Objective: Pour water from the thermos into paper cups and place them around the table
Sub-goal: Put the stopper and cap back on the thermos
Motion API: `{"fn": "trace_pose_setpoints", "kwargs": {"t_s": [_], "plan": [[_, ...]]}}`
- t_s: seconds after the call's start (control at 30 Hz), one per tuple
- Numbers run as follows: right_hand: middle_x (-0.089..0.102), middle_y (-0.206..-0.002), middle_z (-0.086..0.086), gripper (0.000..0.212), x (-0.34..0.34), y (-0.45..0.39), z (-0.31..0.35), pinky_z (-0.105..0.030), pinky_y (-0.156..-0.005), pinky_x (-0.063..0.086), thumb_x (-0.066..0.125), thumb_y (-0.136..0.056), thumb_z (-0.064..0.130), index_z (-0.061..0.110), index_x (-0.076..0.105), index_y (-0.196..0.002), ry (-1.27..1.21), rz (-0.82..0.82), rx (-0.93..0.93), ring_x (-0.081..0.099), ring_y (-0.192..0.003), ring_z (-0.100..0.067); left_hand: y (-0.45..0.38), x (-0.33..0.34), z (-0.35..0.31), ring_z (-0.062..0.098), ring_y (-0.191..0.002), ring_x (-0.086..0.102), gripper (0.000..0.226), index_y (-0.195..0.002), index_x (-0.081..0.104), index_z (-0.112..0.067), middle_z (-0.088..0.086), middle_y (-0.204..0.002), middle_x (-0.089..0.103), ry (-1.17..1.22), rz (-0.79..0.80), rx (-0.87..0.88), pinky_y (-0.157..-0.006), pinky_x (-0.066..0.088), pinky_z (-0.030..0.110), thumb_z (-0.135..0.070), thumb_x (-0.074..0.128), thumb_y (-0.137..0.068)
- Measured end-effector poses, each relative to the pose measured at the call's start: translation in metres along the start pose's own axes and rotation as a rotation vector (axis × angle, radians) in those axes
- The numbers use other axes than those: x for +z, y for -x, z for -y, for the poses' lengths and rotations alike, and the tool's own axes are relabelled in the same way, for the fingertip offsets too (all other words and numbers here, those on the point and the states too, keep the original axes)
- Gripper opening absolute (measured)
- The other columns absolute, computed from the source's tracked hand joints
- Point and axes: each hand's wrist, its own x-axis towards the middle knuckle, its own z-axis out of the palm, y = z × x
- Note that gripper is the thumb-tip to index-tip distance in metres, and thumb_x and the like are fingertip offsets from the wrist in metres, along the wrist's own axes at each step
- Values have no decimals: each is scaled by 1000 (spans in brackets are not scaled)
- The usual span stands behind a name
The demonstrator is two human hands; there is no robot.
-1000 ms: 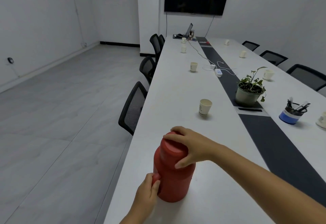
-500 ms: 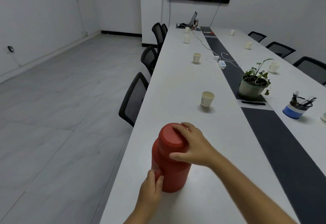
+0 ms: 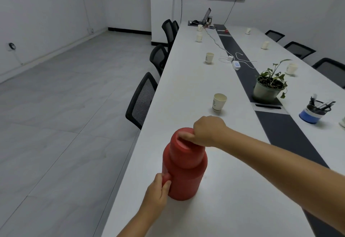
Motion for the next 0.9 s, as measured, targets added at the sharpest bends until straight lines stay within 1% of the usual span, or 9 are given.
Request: {"fn": "trace_pose_setpoints", "kwargs": {"t_s": [0.07,0.13,0.3,0.43,0.53,0.63,0.7,0.8,0.9], "plan": [[52,-117,-6,58,-8,4,-12,-36,-82,44,54,-74,63,18,51,-109,-71,155,-262,45,-113,-28,0,-2,1,28,-75,58,19,-81,41,-25,10,-79,61,-7,2,7,-73,47,42,-11,43,-94],[18,-148,4,80,-10,7,-13,-42,-100,33,70,-68,47,40,24,-134,-73,324,-459,20,-133,-24,-1,-3,1,24,-75,58,15,-83,42,-23,3,-78,58,-10,27,11,-73,47,40,-13,43,-94],[51,-107,-15,49,11,3,11,-30,-60,31,44,-82,55,11,47,-104,18,-43,-276,48,-73,-29,0,-1,-2,23,-75,56,17,-82,42,-23,2,-77,57,22,-8,4,-73,47,39,-11,43,-94],[47,-68,-3,60,-4,-6,9,-32,-62,34,24,-90,55,9,39,-56,45,22,-23,45,-74,-25,8,6,-5,6,-70,53,21,-82,39,-28,-10,-75,53,20,13,7,-64,40,16,-11,43,-94],[54,-118,-5,45,-12,1,-10,-34,-87,40,48,-82,55,18,54,-107,-51,174,-293,45,-113,-26,8,5,-4,6,-72,52,17,-85,39,-26,-8,-78,53,8,40,29,-65,39,15,-13,41,-95],[21,-149,4,71,-8,11,-14,-37,-101,33,67,-72,43,44,29,-132,-20,326,-493,28,-128,-21,6,5,-6,12,-73,51,12,-87,40,-22,-5,-79,53,7,39,32,-66,39,20,-13,40,-95],[42,-132,-7,60,1,14,-3,-34,-79,43,58,-75,55,30,40,-126,77,132,-375,48,-100,-26,7,6,-6,8,-70,49,14,-85,40,-22,-8,-76,51,10,26,39,-64,37,15,-13,40,-95],[57,-75,-9,63,2,10,11,-29,-52,29,32,-83,65,7,47,-65,84,-101,-84,44,-62,-22,9,6,-6,9,-70,50,9,-88,41,-19,-7,-76,51,2,21,52,-65,38,17,-13,40,-95],[52,-64,-4,63,-7,8,-1,-27,-52,36,34,-80,67,9,47,-61,93,-154,-145,53,-68,-24,7,5,-4,13,-74,50,6,-90,41,-15,-4,-79,52,-12,46,59,-69,40,25,-15,39,-96]]}}
